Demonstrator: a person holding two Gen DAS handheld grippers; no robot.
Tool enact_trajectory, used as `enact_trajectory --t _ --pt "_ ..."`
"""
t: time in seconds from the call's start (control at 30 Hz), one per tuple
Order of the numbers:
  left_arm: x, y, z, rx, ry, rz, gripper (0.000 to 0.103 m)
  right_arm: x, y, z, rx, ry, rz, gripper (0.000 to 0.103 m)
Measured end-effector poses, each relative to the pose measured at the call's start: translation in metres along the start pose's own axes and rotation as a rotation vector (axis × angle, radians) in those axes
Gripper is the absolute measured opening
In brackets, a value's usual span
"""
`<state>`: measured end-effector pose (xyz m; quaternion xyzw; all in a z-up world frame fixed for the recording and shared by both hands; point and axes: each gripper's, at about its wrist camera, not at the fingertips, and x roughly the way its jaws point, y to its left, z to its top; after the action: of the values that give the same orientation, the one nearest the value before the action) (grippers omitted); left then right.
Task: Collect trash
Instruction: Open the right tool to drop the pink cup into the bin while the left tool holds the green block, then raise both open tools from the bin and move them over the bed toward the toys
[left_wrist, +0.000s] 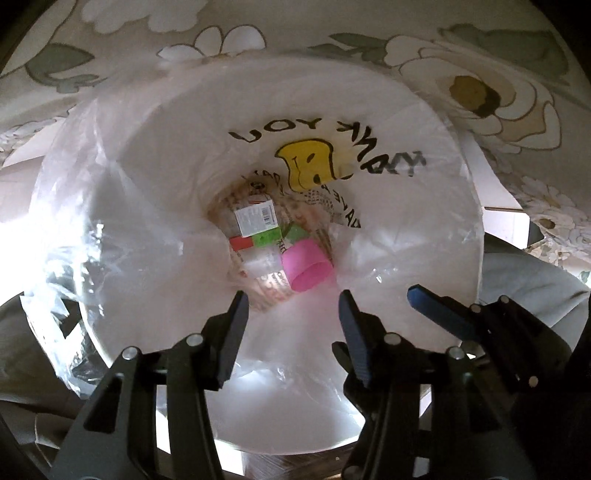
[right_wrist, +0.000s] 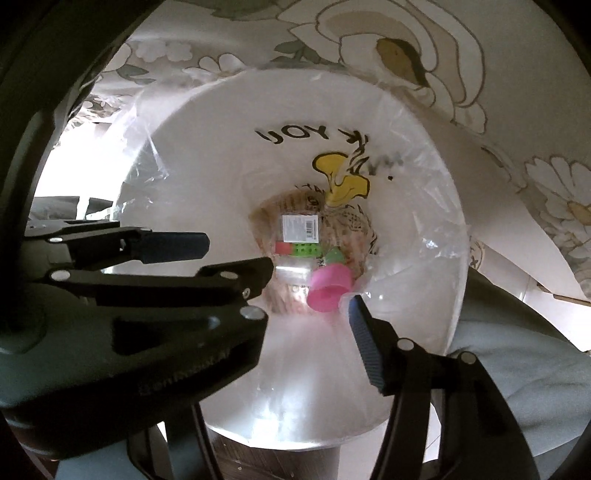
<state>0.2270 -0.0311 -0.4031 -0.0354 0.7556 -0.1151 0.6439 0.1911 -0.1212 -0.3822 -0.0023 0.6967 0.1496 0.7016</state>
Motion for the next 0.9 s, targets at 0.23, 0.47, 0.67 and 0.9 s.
enact_trajectory --t 0.23,0.47,0.67,0.9 --pt "0.002 -0.001 -0.001 0.001 -0.006 0.003 0.052 -0.007 0.0 0.001 0.004 -0.009 -0.006 0.061" --pt "-0.006 0.004 -0.009 -0.015 -0.009 0.004 0.051 -0.018 0.003 -0.003 -0.011 -0.022 -0.021 0.062" --pt "-0.019 0.008 -0.019 -0.022 -0.03 0.008 0.051 -0.035 0.01 -0.011 -0.036 -0.039 -0.026 0.062" --pt "-0.049 0.014 -0.036 -0.032 -0.052 -0.03 0.051 -0.07 0.017 -0.03 -0.071 -0.066 0.006 0.064"
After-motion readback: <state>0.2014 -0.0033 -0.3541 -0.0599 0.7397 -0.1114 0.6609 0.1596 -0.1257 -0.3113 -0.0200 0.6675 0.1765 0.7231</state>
